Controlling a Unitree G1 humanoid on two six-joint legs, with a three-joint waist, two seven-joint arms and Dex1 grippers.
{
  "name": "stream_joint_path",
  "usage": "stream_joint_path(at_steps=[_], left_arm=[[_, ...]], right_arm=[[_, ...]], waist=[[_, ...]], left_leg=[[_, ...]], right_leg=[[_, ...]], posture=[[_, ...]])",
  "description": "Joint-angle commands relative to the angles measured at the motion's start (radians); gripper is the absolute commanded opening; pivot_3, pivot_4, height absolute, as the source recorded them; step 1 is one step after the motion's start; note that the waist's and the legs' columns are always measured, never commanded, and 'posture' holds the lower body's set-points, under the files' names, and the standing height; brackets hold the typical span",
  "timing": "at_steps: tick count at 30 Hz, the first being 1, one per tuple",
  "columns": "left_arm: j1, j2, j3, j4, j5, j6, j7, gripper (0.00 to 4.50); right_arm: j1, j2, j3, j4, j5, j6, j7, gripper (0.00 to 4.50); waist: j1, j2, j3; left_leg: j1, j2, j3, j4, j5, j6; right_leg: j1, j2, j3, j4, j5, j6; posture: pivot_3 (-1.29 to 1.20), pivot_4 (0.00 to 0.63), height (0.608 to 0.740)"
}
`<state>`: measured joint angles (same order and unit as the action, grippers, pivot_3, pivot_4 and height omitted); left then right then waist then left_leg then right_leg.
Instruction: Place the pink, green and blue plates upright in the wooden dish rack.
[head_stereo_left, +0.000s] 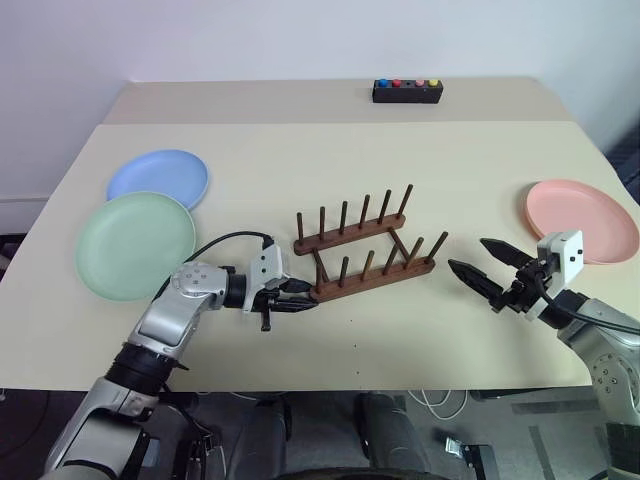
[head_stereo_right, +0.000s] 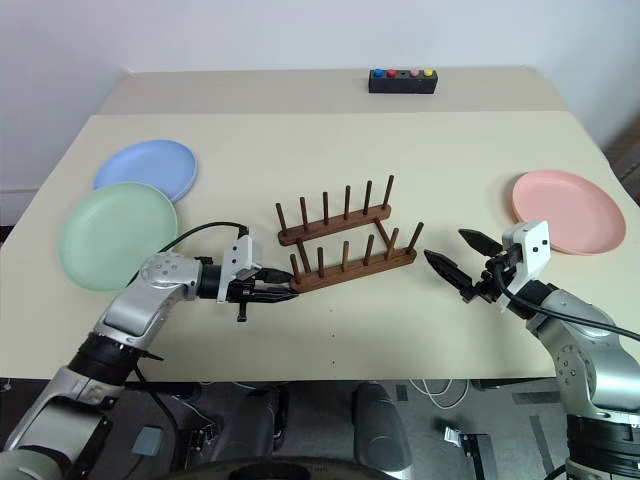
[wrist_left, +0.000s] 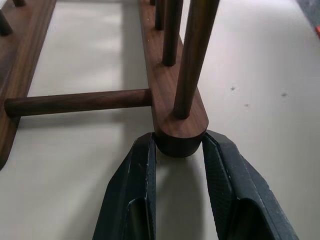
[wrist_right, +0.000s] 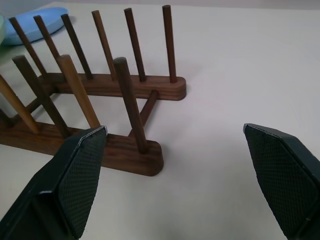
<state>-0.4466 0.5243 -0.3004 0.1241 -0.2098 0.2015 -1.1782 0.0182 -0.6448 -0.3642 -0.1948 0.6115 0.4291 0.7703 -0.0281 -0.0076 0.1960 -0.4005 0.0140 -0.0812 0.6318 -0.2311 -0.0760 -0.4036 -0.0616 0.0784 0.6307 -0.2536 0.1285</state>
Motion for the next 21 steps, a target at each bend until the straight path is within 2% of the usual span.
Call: stream_joint_path(at_steps=[1, 10, 21], left_arm=[[-0.057, -0.028, -0.033, 0.065, 0.035, -0.086, -0.045, 0.77], [-0.243, -0.120, -0.039, 0.380, 0.094, -0.262, -0.105, 0.77], [-0.392, -0.195, -0.021, 0.629, 0.127, -0.374, -0.166, 0.77]], right_arm=[[-0.012, 0.004, -0.018, -0.030, 0.010, -0.014, -0.005, 4.50], [0.025, -0.003, -0.051, -0.047, 0.019, -0.014, -0.011, 4.50], [0.066, 0.007, -0.073, -0.077, 0.027, -0.011, -0.023, 4.50]], waist=[[0.006, 0.000, 0.000], [0.013, 0.000, 0.000], [0.012, 0.000, 0.000]], left_leg=[[0.000, 0.000, 0.000, 0.000, 0.000, 0.000], [-0.001, 0.000, 0.000, 0.001, 0.000, 0.000], [-0.001, 0.000, 0.000, 0.001, 0.000, 0.000]], right_leg=[[0.000, 0.000, 0.000, 0.000, 0.000, 0.000], [0.000, 0.000, 0.000, 0.000, 0.000, 0.000], [0.000, 0.000, 0.000, 0.000, 0.002, 0.003]], posture=[[0.00, 0.150, 0.730], [0.00, 0.150, 0.730], [0.00, 0.150, 0.730]])
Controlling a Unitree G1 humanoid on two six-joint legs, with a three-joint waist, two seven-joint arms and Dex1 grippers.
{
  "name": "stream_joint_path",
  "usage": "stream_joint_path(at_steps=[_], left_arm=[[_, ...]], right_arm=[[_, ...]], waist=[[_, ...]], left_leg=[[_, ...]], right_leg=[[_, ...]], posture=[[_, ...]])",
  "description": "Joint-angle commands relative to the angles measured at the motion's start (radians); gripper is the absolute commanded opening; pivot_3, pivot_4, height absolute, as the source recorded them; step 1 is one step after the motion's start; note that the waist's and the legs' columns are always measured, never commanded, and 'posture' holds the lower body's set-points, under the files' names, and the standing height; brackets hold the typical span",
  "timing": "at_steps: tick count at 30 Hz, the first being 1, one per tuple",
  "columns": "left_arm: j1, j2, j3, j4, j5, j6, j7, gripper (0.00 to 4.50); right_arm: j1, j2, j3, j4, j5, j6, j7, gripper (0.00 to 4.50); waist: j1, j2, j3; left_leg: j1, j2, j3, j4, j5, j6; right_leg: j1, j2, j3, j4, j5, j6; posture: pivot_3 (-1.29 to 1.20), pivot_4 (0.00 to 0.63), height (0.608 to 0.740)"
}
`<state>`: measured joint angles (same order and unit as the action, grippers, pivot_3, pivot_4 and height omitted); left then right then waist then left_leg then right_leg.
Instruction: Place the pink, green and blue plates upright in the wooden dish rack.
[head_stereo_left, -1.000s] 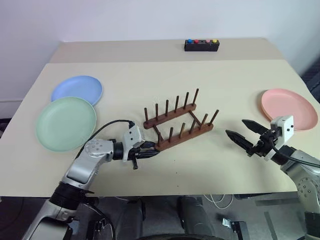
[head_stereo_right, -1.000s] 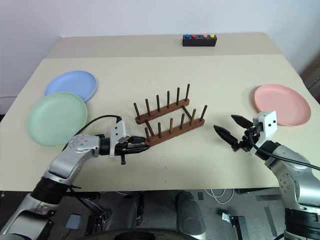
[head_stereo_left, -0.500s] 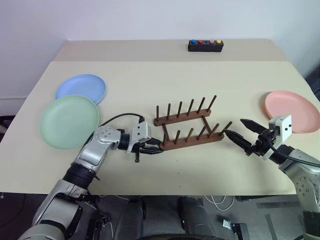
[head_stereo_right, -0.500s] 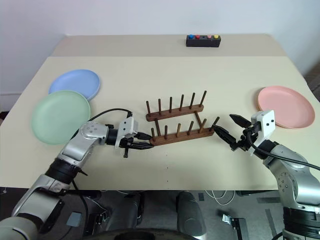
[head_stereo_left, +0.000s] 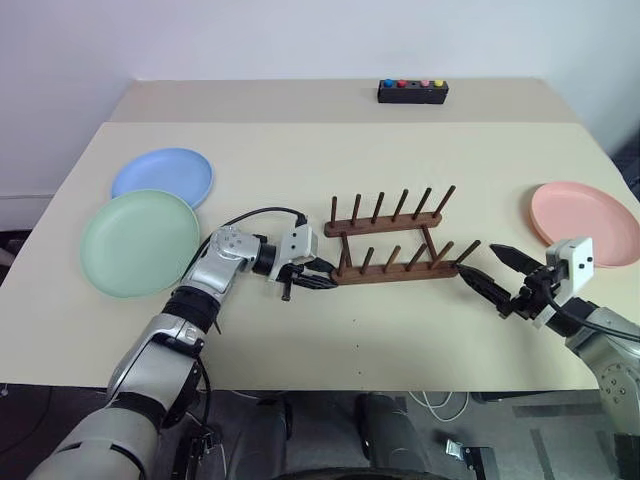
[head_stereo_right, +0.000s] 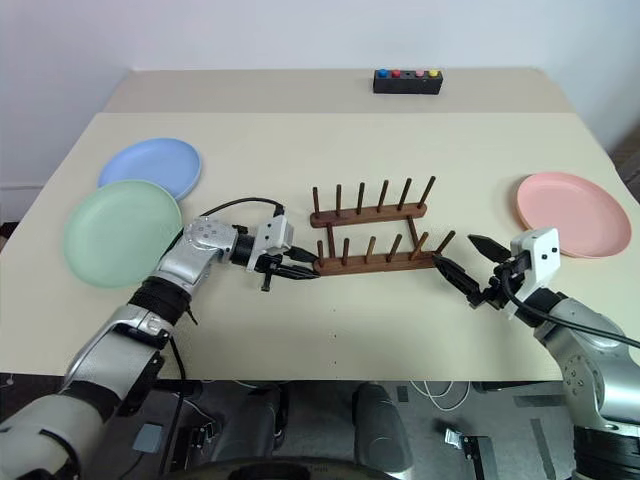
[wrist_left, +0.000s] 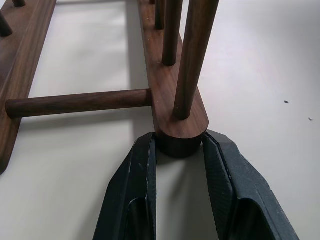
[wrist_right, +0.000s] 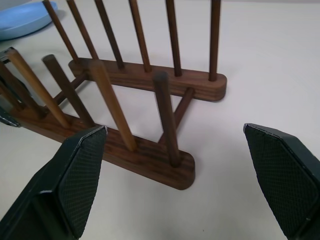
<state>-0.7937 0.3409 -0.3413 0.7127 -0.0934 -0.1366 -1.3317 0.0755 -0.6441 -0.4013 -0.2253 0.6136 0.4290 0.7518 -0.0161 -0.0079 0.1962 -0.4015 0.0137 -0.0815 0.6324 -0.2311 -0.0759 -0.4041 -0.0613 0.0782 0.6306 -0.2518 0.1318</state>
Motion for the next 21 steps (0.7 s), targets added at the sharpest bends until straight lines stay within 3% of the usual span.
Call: stream_joint_path(at_steps=[1, 11, 21], left_arm=[[-0.058, -0.017, 0.020, 0.063, 0.015, -0.046, -0.016, 0.77], [-0.158, -0.060, 0.040, 0.232, 0.037, -0.104, -0.051, 0.77], [-0.172, -0.082, 0.053, 0.263, 0.038, -0.106, -0.106, 0.77]], right_arm=[[0.011, 0.007, -0.038, -0.050, 0.025, -0.010, -0.006, 4.50], [0.036, 0.003, -0.066, -0.054, 0.033, -0.013, -0.007, 4.50], [0.057, 0.007, -0.073, -0.062, 0.036, -0.020, -0.011, 4.50]], waist=[[0.001, 0.000, 0.000], [0.000, 0.000, 0.000], [0.000, 0.000, 0.000]], left_leg=[[0.000, 0.000, 0.000, 0.000, 0.000, 0.000], [-0.001, 0.000, -0.001, 0.000, 0.000, 0.000], [-0.002, 0.000, -0.001, 0.000, 0.000, 0.000]], right_leg=[[0.000, 0.000, 0.000, 0.000, 0.000, 0.000], [-0.001, 0.000, 0.000, 0.000, 0.000, 0.001], [-0.001, 0.000, 0.000, 0.000, 0.000, 0.001]], posture=[[0.00, 0.150, 0.730], [0.00, 0.150, 0.730], [0.00, 0.150, 0.730]])
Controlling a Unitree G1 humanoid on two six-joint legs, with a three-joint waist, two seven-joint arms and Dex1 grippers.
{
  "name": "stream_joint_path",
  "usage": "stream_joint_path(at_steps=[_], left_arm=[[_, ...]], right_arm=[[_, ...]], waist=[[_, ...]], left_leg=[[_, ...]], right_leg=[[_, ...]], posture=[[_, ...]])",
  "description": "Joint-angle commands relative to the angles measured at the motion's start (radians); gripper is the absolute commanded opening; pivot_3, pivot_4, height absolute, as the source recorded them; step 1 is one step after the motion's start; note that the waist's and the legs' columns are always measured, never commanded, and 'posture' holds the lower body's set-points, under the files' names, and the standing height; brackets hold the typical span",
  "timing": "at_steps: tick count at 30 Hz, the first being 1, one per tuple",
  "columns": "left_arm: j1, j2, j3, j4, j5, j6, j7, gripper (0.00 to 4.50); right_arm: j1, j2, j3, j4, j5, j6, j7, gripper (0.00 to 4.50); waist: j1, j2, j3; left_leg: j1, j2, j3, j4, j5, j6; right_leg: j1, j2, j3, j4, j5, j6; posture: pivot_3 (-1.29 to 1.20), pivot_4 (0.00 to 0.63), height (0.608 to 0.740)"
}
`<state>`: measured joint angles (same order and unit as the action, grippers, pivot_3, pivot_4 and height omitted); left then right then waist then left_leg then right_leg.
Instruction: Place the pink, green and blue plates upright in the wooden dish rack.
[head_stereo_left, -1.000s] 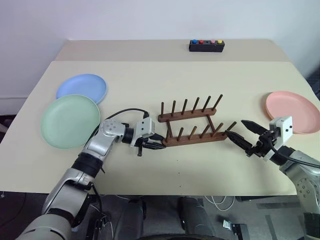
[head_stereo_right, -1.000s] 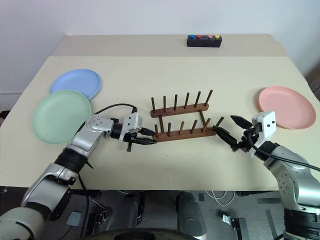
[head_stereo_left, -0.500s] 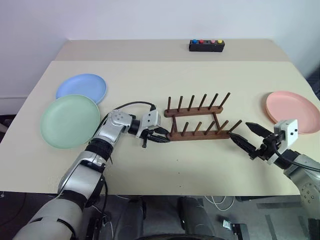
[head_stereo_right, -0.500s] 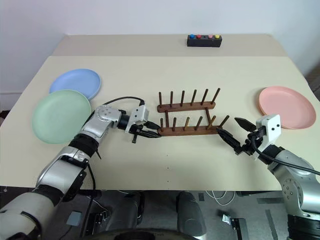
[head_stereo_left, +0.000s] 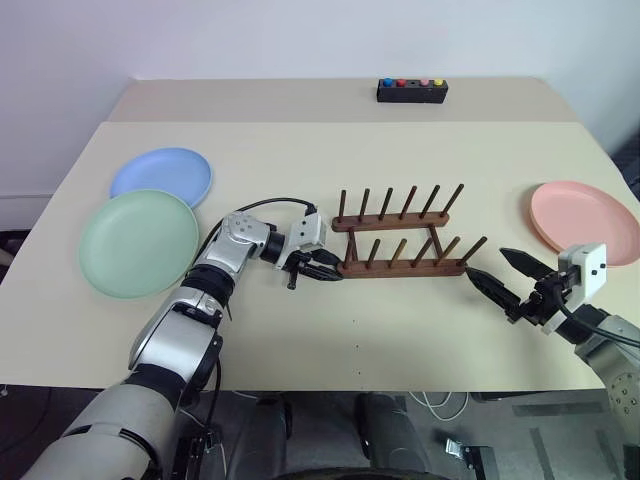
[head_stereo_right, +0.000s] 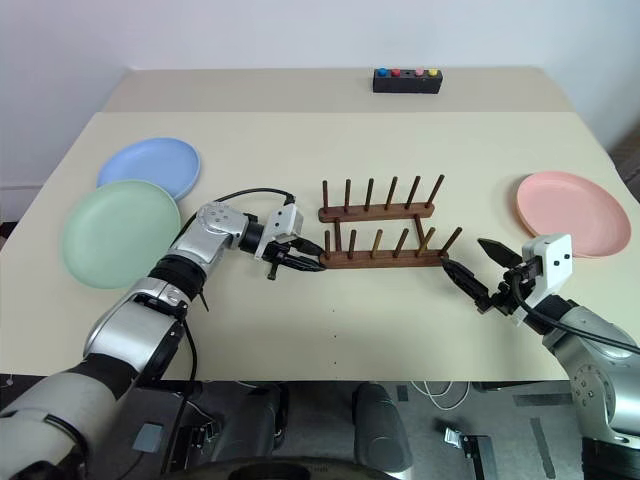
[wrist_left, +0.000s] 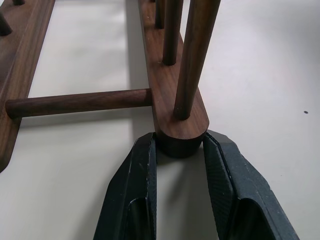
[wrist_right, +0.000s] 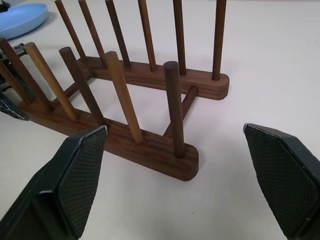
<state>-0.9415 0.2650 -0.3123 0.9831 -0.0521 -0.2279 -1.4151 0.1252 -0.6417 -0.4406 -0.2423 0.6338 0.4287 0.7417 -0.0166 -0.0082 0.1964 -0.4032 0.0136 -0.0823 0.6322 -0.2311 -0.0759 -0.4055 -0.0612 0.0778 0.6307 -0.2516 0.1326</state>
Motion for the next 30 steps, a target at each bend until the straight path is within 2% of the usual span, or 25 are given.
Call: stream_joint_path(at_steps=[1, 11, 12, 13, 17, 18, 23, 25, 27, 28, 30], left_arm=[[-0.025, -0.007, 0.024, -0.006, 0.000, -0.015, -0.024, 0.77], [-0.036, -0.012, 0.046, 0.013, 0.012, -0.009, -0.017, 0.77], [-0.038, -0.013, 0.050, 0.015, 0.010, -0.005, -0.016, 1.78], [-0.039, -0.012, 0.056, 0.016, 0.008, -0.003, -0.014, 2.09], [-0.027, 0.000, 0.081, -0.006, 0.002, -0.003, 0.001, 4.14], [-0.017, 0.006, 0.088, -0.024, -0.002, -0.002, 0.000, 4.41], [0.067, 0.061, 0.122, -0.180, -0.033, 0.082, 0.002, 4.41], [0.114, 0.089, 0.132, -0.269, -0.046, 0.123, 0.008, 4.50], [0.168, 0.119, 0.145, -0.362, -0.062, 0.179, 0.030, 4.01], [0.208, 0.138, 0.151, -0.427, -0.077, 0.207, 0.030, 3.70], [0.281, 0.167, 0.155, -0.554, -0.103, 0.264, 0.030, 2.71]], right_arm=[[0.009, 0.004, -0.034, -0.045, 0.016, -0.020, -0.001, 4.50], [0.007, 0.004, -0.029, -0.042, 0.012, -0.024, -0.004, 4.50], [0.007, 0.004, -0.027, -0.042, 0.011, -0.025, -0.003, 4.50], [0.007, 0.004, -0.026, -0.041, 0.010, -0.025, -0.003, 4.50], [0.008, 0.002, -0.026, -0.035, 0.007, -0.029, 0.000, 4.50], [0.010, 0.001, -0.026, -0.031, 0.004, -0.031, 0.002, 4.50], [0.041, -0.032, -0.041, -0.012, -0.024, -0.042, 0.025, 4.50], [0.055, -0.049, -0.044, -0.005, -0.046, -0.054, 0.038, 3.95], [0.072, -0.070, -0.042, 0.000, -0.058, -0.058, 0.063, 3.33], [0.081, -0.084, -0.038, 0.004, -0.068, -0.061, 0.078, 2.78], [0.092, -0.100, -0.025, 0.003, -0.092, -0.068, 0.092, 1.75]], waist=[[0.000, 0.000, 0.000], [0.000, 0.000, 0.000], [0.000, 0.000, 0.000], [0.000, 0.000, 0.000], [0.000, 0.000, 0.000], [0.000, 0.000, 0.000], [-0.003, 0.000, 0.000], [-0.004, 0.000, 0.000], [-0.003, 0.000, 0.000], [-0.003, 0.000, 0.000], [-0.003, 0.000, 0.000]], left_leg=[[0.000, 0.000, 0.000, 0.000, 0.000, 0.000], [0.000, 0.000, 0.000, 0.000, 0.000, 0.000], [0.000, 0.000, 0.000, 0.000, 0.000, 0.000], [0.000, 0.000, 0.000, 0.000, 0.000, 0.000], [0.000, 0.000, 0.000, 0.000, 0.000, 0.000], [0.000, 0.000, 0.000, 0.000, 0.000, 0.000], [0.000, 0.000, 0.000, 0.000, 0.000, 0.000], [0.001, 0.000, 0.000, -0.001, 0.000, 0.000], [0.001, 0.000, 0.000, -0.001, 0.000, 0.000], [0.001, 0.000, 0.000, -0.001, 0.000, 0.000], [0.001, 0.000, 0.000, -0.001, 0.000, 0.000]], right_leg=[[0.000, 0.000, 0.000, 0.000, 0.000, 0.000], [0.000, 0.000, 0.000, 0.000, 0.000, 0.000], [0.000, 0.000, 0.000, 0.000, 0.000, 0.000], [0.000, 0.000, 0.000, 0.000, 0.000, 0.000], [0.000, 0.000, 0.000, 0.000, 0.000, 0.000], [0.000, 0.000, 0.000, 0.000, 0.000, 0.000], [0.000, 0.000, 0.000, 0.000, 0.000, 0.000], [0.000, 0.000, 0.000, 0.001, 0.000, 0.000], [0.000, 0.000, 0.000, 0.001, 0.000, 0.000], [0.000, 0.000, 0.000, 0.001, 0.000, 0.000], [0.000, 0.000, 0.000, 0.001, 0.000, 0.000]], posture=[[0.00, 0.150, 0.730], [0.00, 0.150, 0.730], [0.00, 0.150, 0.730], [0.00, 0.150, 0.730], [0.00, 0.150, 0.730], [0.00, 0.150, 0.730], [0.00, 0.150, 0.730], [0.00, 0.150, 0.730], [0.00, 0.150, 0.730], [0.00, 0.150, 0.730], [0.00, 0.150, 0.730]])
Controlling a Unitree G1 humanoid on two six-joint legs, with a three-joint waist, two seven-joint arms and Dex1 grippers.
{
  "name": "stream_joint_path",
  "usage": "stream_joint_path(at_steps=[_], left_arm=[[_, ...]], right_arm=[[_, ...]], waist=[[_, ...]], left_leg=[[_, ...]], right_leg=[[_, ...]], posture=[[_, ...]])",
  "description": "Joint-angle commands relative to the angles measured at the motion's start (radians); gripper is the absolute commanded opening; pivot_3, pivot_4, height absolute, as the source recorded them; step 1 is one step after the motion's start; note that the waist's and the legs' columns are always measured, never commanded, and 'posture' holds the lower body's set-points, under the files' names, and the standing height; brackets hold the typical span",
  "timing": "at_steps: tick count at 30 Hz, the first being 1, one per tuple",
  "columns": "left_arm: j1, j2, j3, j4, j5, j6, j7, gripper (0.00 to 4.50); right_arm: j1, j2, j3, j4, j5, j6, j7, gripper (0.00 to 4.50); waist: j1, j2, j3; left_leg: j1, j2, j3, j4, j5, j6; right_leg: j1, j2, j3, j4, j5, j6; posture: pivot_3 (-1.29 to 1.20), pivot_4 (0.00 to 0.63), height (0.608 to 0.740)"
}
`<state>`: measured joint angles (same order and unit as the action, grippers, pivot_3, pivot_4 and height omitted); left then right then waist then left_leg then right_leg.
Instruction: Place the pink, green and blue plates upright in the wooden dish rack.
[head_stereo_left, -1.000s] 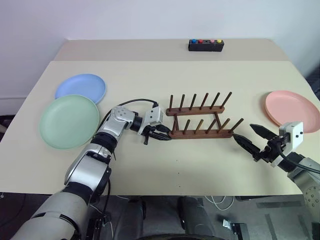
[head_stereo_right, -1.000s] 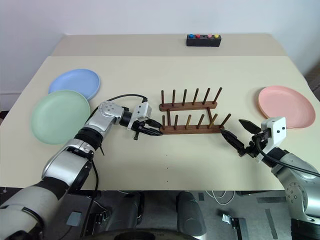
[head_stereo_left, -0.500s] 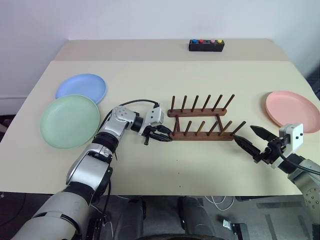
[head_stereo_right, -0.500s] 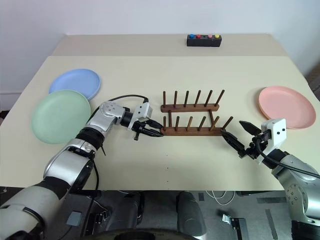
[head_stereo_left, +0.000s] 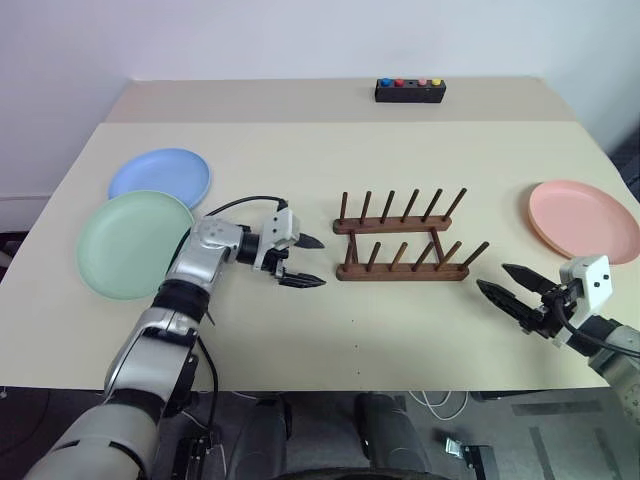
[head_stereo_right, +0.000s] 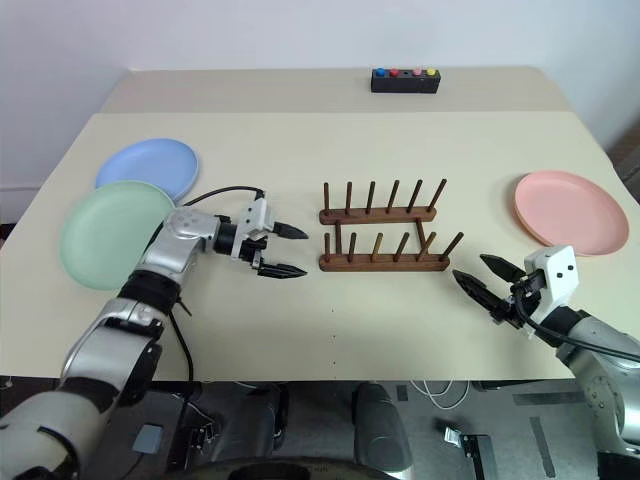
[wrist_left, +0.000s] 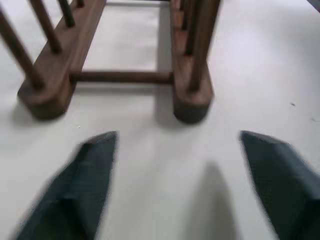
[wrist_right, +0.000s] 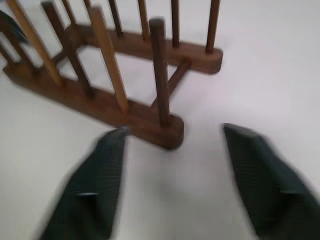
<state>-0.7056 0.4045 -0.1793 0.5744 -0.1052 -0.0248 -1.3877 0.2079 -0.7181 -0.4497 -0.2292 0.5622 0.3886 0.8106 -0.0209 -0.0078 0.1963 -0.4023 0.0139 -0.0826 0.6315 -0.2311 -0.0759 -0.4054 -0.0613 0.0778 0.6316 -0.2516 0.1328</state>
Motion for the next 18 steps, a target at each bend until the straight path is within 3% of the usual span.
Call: stream_joint_path(at_steps=[1, 3, 5, 10, 18], left_arm=[[0.076, 0.035, 0.019, -0.201, -0.058, 0.087, 0.010, 2.31], [0.130, 0.044, 0.004, -0.303, -0.067, 0.133, 0.030, 1.25], [0.190, 0.044, -0.033, -0.409, -0.052, 0.167, 0.055, 0.29], [0.272, 0.007, -0.094, -0.557, -0.014, 0.238, 0.181, 0.29], [0.264, -0.055, -0.142, -0.524, 0.043, 0.220, 0.331, 0.29]], right_arm=[[0.013, -0.028, -0.008, -0.016, -0.024, -0.026, 0.030, 1.32], [0.015, -0.034, 0.014, -0.033, -0.032, -0.021, 0.042, 0.26], [0.007, -0.047, 0.056, -0.039, -0.078, -0.026, 0.040, 0.00], [-0.032, -0.053, 0.157, -0.039, -0.138, -0.016, 0.034, 0.00], [-0.101, -0.032, 0.248, 0.072, -0.258, -0.062, -0.017, 0.00]], waist=[[0.002, 0.000, 0.000], [0.005, 0.000, 0.000], [0.007, 0.000, 0.000], [0.007, 0.000, 0.000], [0.006, 0.000, 0.000]], left_leg=[[0.000, 0.000, 0.000, 0.000, 0.000, 0.000], [0.000, 0.000, 0.000, 0.000, 0.000, 0.000], [0.000, 0.000, 0.000, 0.001, 0.000, 0.000], [0.000, 0.000, 0.000, 0.001, 0.000, 0.000], [0.001, 0.000, 0.000, 0.001, 0.000, 0.000]], right_leg=[[0.000, 0.000, 0.000, 0.000, 0.000, 0.000], [0.000, 0.000, 0.000, 0.000, 0.000, 0.000], [0.001, 0.000, 0.000, 0.000, 0.000, 0.000], [0.001, 0.000, 0.000, 0.000, -0.002, -0.003], [0.001, 0.000, 0.000, 0.000, -0.002, -0.003]], posture=[[0.00, 0.150, 0.730], [0.00, 0.150, 0.730], [0.00, 0.150, 0.730], [0.00, 0.150, 0.730], [0.00, 0.150, 0.730]])
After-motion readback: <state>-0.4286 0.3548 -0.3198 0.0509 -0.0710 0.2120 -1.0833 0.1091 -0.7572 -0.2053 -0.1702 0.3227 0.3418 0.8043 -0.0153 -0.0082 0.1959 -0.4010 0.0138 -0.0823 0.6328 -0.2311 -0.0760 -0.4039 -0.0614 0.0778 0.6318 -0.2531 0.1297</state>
